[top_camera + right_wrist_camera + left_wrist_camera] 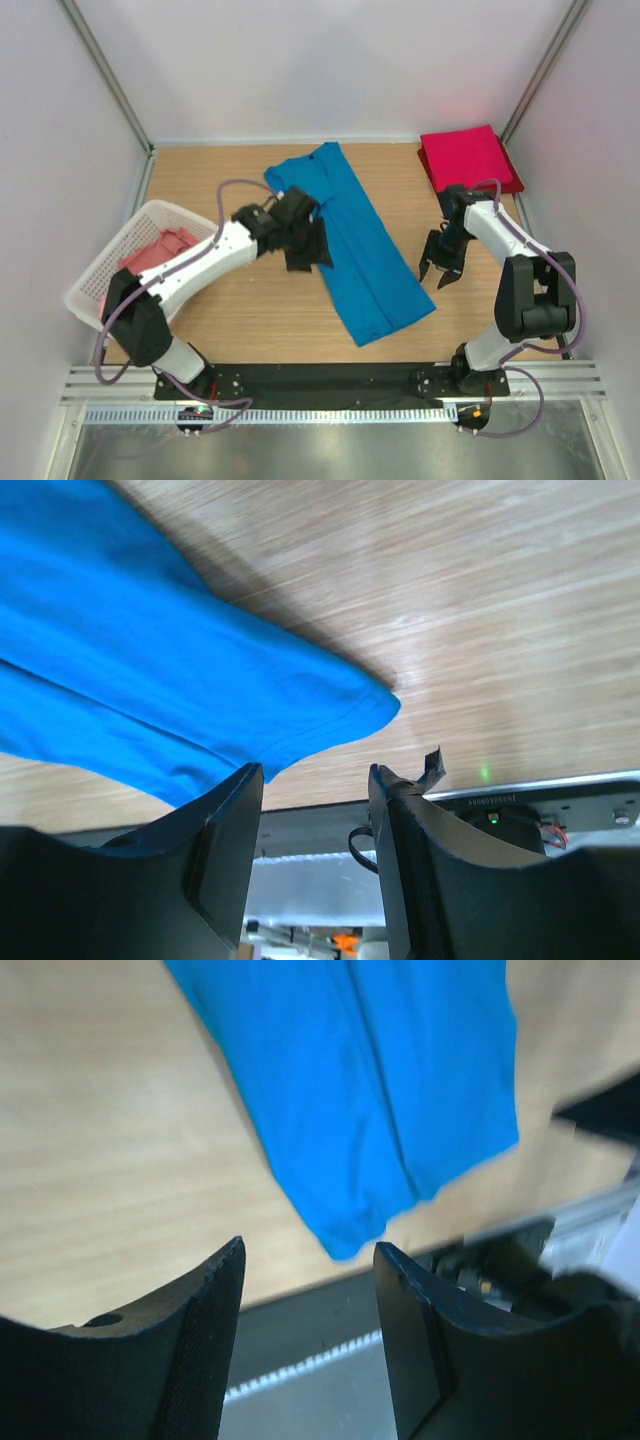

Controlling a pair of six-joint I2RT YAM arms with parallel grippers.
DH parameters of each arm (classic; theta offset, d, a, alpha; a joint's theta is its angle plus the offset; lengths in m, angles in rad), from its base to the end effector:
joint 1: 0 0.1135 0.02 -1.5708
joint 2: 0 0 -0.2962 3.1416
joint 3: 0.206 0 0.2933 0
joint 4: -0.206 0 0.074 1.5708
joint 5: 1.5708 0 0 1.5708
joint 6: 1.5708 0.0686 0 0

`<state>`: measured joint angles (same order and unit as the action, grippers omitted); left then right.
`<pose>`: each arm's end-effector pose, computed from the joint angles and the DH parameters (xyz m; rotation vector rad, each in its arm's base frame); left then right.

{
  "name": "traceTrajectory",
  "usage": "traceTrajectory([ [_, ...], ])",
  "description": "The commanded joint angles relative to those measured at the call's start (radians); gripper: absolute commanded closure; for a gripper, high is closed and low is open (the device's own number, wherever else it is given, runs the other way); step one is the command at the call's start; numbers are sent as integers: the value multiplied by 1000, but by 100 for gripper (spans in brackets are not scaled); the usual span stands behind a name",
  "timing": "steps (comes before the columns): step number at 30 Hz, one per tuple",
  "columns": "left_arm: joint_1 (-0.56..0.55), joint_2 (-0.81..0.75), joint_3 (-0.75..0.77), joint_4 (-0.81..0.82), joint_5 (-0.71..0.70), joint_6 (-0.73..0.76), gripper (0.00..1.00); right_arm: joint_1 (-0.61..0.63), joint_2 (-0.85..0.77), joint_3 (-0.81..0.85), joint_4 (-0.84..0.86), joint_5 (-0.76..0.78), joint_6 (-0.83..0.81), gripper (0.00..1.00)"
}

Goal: Fold and stack the t-shirts
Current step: Fold the tshirt

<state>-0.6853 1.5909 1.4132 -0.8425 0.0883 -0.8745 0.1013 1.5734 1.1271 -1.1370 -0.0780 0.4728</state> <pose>0.3009 -0.2538 0.2966 -0.2249 2.7328 -0.6308 0.3018 0.0360 0.1975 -0.5743 -3.0520 -0.1107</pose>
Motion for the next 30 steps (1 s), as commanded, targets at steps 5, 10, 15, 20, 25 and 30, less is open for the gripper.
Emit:
traceTrajectory([
  [5, -290, -132, -332, 214, -10, -343, 41, -49, 51, -26, -1, -132, -172, 47],
  [10, -382, -82, -395, 301, -5, -418, 38, -89, 79, -26, 6, -128, -165, 45],
  [15, -415, -3, -401, 374, -1, -457, 37, -89, 146, -52, 28, -132, -160, 44],
  [20, -421, 55, -433, 450, 25, -523, 39, -89, 189, -76, 51, -95, -152, 47],
  [25, -438, 69, -474, 483, 28, -593, 41, -121, 197, -70, 54, -52, -152, 49],
  [30, -453, 95, -499, 523, 44, -636, 45, -129, 197, -104, 74, -52, -141, 51],
])
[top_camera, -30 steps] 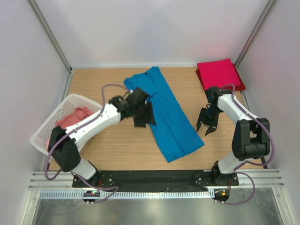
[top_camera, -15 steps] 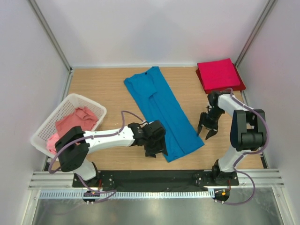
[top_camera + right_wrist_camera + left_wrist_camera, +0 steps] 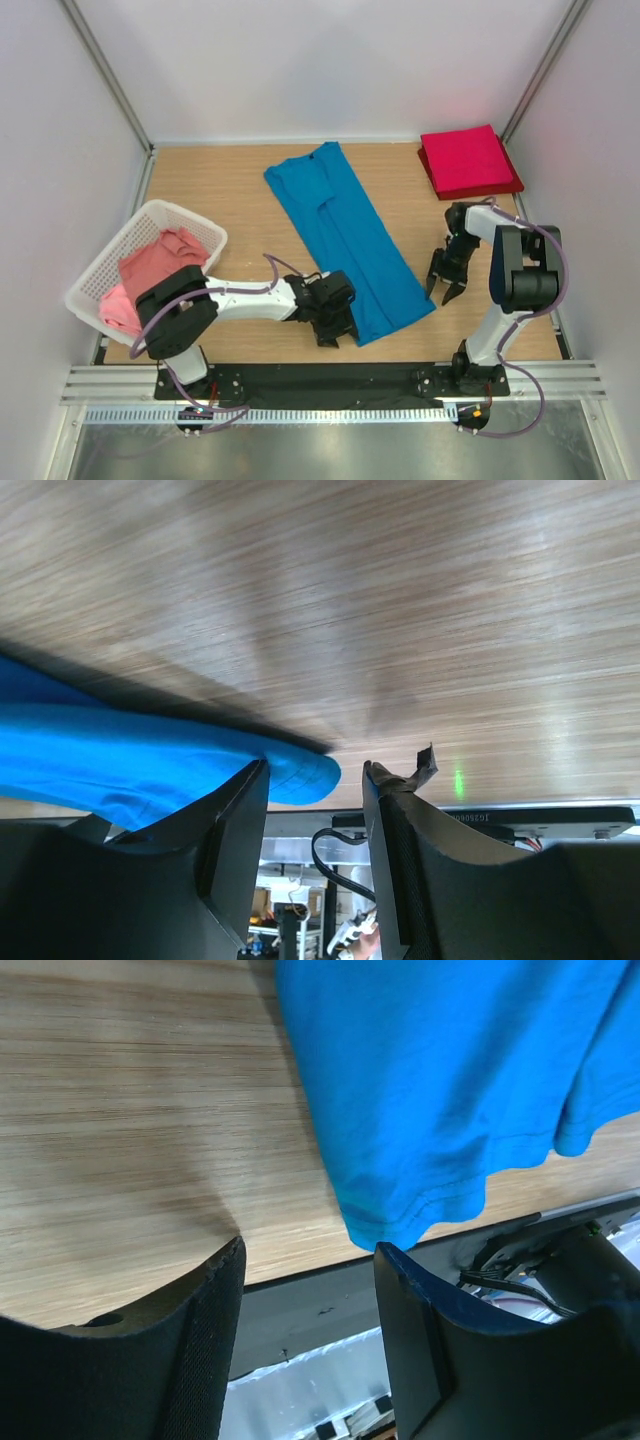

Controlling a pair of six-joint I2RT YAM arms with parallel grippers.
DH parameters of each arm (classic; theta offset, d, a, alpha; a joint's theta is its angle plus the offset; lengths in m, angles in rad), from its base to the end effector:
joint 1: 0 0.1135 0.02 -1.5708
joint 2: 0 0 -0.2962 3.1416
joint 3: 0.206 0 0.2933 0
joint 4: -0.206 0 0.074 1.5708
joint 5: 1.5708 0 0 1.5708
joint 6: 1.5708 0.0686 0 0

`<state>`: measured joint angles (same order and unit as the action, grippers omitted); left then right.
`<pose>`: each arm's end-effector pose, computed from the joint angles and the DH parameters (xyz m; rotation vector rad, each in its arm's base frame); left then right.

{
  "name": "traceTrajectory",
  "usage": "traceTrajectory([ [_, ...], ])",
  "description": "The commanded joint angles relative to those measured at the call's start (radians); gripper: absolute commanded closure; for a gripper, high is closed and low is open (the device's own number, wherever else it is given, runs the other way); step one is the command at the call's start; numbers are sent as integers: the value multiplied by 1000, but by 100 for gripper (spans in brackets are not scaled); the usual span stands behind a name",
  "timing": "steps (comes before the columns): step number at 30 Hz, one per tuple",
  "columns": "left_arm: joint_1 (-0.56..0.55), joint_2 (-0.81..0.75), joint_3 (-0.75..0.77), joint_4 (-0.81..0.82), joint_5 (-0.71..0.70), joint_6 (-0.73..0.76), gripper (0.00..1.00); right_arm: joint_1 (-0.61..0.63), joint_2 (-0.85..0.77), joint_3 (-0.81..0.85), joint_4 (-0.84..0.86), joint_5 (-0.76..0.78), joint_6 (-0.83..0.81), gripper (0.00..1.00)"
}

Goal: Fold and stack the t-shirts
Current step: Fold the tshirt

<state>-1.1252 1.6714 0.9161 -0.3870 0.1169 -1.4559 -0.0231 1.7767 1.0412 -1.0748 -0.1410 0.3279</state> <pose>0.1475 -0.3274 0.1258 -0.4648 3.0217 -0.6887 0.3002 0.0027 0.1174 -0.5270 -2.8316 -0.1484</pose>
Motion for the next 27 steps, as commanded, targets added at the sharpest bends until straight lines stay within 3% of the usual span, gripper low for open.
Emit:
traceTrajectory([
  [1, -16, 27, -2, 69, 13, -60, 45, -5, -7, -24, 16, 4, 3, 51],
  [9, -24, 68, 13, 109, 0, -84, 52, -5, -19, -40, 21, 0, 13, 60],
  [10, -24, 71, 13, 108, -2, -86, 56, -5, -19, -41, 22, -2, 17, 62],
  [11, -25, 71, 12, 108, -2, -93, 68, -5, -20, -44, 22, -3, 19, 64],
  [14, -27, 59, -14, 97, -3, -109, 92, -5, -34, -58, 16, -23, 37, 75],
  [16, -27, 24, -28, 35, -34, -107, 100, -5, -60, -78, 18, -75, 48, 85],
  [22, -24, -131, -86, -134, -98, -60, 100, 0, -222, -197, 49, -132, 158, 98],
  [27, -24, -234, -121, -271, -95, 14, 100, 23, -394, -337, 96, -161, 325, 99],
])
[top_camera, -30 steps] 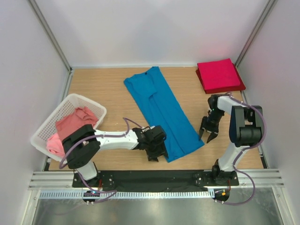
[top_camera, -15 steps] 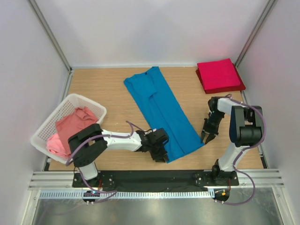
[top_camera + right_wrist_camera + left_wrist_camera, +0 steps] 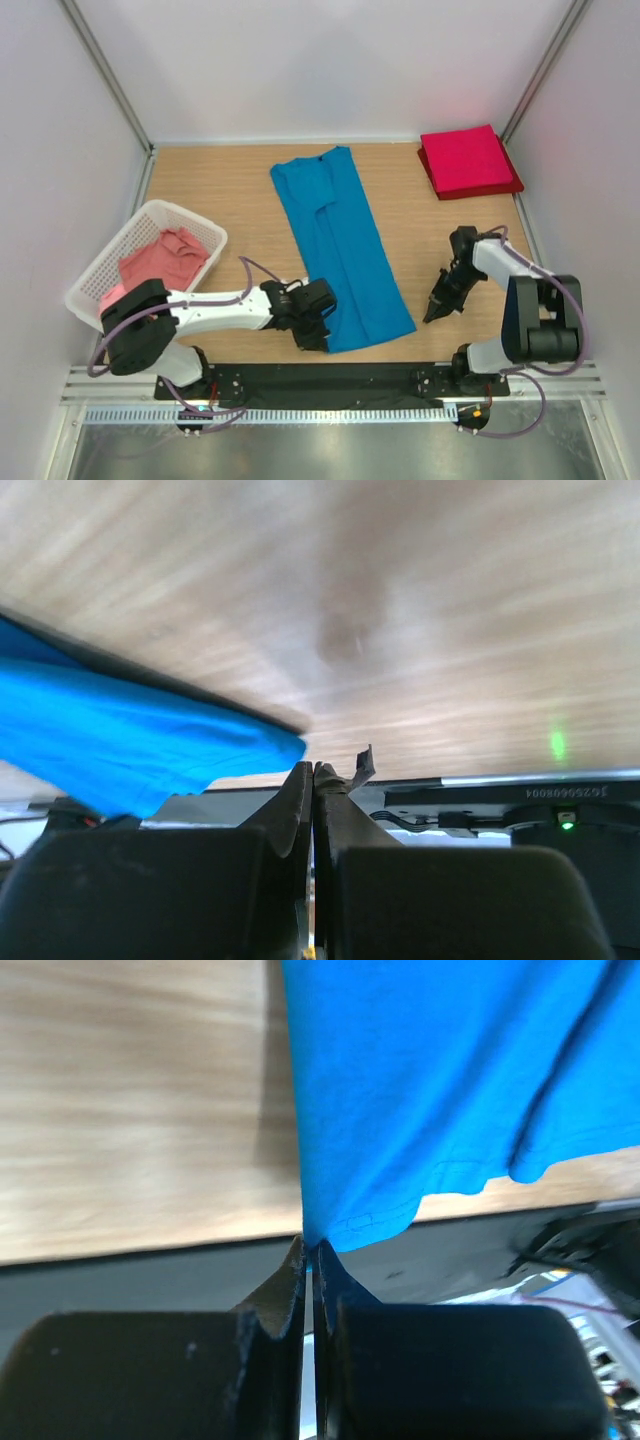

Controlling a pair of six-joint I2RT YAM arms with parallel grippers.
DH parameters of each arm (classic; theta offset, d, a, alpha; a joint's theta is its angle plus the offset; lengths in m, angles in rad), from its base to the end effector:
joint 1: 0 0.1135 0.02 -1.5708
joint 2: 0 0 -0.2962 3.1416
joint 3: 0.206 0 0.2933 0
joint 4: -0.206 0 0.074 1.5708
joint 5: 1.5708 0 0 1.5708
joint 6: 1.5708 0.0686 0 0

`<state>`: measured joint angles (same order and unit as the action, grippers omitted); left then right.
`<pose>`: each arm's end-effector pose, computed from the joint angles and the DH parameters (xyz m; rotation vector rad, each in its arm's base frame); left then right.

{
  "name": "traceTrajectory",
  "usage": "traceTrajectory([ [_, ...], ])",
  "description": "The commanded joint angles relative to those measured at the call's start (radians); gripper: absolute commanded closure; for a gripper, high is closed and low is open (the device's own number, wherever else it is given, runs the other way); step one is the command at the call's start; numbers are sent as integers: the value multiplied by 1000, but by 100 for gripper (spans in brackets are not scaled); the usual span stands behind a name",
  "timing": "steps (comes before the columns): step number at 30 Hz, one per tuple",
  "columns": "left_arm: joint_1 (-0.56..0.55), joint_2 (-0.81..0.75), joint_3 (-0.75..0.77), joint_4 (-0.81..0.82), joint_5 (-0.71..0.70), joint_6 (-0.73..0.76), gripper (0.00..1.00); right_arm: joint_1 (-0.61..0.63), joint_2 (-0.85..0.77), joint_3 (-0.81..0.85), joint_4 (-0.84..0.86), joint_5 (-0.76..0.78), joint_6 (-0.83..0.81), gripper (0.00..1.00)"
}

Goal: Fold and stack the t-shirts
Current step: Fold the tshirt

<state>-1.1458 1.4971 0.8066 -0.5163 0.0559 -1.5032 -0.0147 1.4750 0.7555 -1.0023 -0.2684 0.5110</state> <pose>0.1237 -0.2826 0.1391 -0.5275 3.0088 -0.5660 0.2263 0.0149 0.1257 -0.7855 -2.8045 -0.3270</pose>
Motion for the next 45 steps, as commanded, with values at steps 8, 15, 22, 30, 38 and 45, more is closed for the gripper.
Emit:
traceTrajectory([
  [8, -3, -221, -148, -185, 36, 72, 93, 255, -378, -151, 39, 3, 299, 77],
  [15, -2, -329, -192, -229, 10, 61, 57, 320, -416, -219, 119, -141, 179, 54],
  [22, 12, -500, -286, -27, -7, 12, 42, 383, -479, -239, 142, -107, 169, 44],
  [30, 17, -554, -423, 101, 9, -45, 43, 473, -378, -255, 226, -68, 202, 44],
  [38, 24, -385, -396, 174, 47, 0, 45, 506, -383, -307, 272, -57, 224, 45],
  [45, 27, -389, -400, 127, 25, 0, 48, 538, -378, -331, 294, -34, 239, 48],
])
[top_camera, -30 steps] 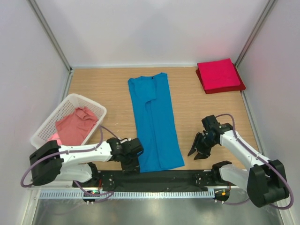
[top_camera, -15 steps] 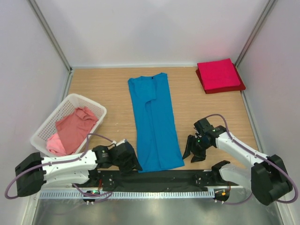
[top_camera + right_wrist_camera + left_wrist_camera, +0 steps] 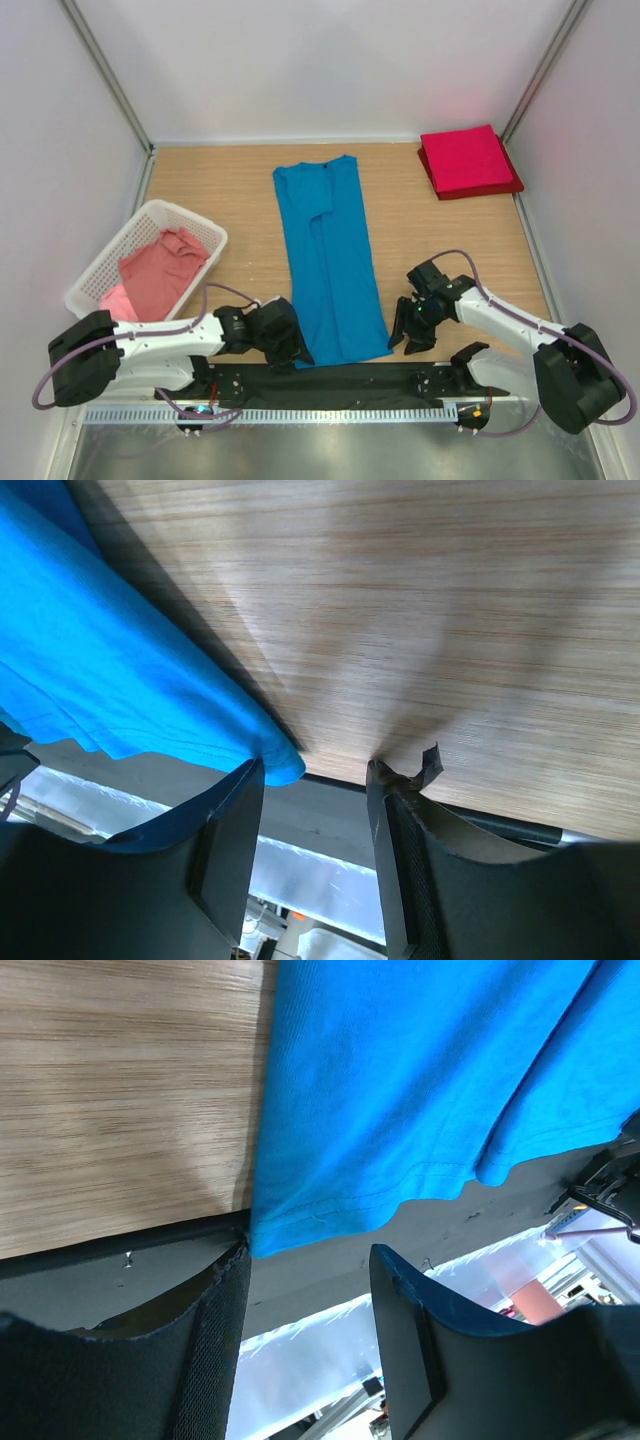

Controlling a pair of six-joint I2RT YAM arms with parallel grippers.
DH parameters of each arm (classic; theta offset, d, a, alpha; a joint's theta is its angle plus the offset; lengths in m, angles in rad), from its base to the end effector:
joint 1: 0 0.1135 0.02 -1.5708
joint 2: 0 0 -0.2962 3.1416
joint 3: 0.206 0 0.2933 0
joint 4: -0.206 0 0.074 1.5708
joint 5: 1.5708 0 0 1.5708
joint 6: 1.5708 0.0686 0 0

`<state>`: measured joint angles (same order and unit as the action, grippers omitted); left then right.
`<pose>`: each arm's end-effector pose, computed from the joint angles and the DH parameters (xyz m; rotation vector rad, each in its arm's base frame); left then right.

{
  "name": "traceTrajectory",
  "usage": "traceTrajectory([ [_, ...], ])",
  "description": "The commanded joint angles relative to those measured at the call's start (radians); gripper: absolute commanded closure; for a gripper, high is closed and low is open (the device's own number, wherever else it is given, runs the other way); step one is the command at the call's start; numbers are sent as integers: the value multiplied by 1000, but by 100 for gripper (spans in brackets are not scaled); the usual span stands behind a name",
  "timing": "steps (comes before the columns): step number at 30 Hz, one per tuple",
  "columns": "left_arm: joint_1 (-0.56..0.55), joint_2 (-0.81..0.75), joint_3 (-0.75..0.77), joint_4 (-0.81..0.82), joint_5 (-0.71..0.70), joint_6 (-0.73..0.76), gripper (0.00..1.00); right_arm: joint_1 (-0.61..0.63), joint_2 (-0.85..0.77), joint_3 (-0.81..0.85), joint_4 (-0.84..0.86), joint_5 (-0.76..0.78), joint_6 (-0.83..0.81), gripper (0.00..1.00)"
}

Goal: Fold and stack the t-shirts
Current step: Fold the tshirt

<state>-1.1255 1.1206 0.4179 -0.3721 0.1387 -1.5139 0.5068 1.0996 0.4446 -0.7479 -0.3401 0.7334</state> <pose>0.0847 -0.1995 0.1156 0.5324 -2.9833 0.7955 0.1401 0.1039 0.1134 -0.2987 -3.0120 -0.5709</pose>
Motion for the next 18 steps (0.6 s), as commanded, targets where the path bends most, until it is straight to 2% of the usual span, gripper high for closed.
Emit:
traceTrajectory([
  [1, 10, -22, -19, -22, -59, 3, 48, 18, -16, -21, 51, 36, 18, 48],
  [7, 29, -96, -80, -25, -71, -29, 48, 36, -21, -24, 84, 33, 40, 50],
  [12, 41, -99, -90, 7, -67, -8, 49, 55, -6, -33, 110, 38, 50, 51],
  [18, 47, -38, -84, 24, -59, 15, 61, 70, 9, -40, 133, 42, 70, 55],
])
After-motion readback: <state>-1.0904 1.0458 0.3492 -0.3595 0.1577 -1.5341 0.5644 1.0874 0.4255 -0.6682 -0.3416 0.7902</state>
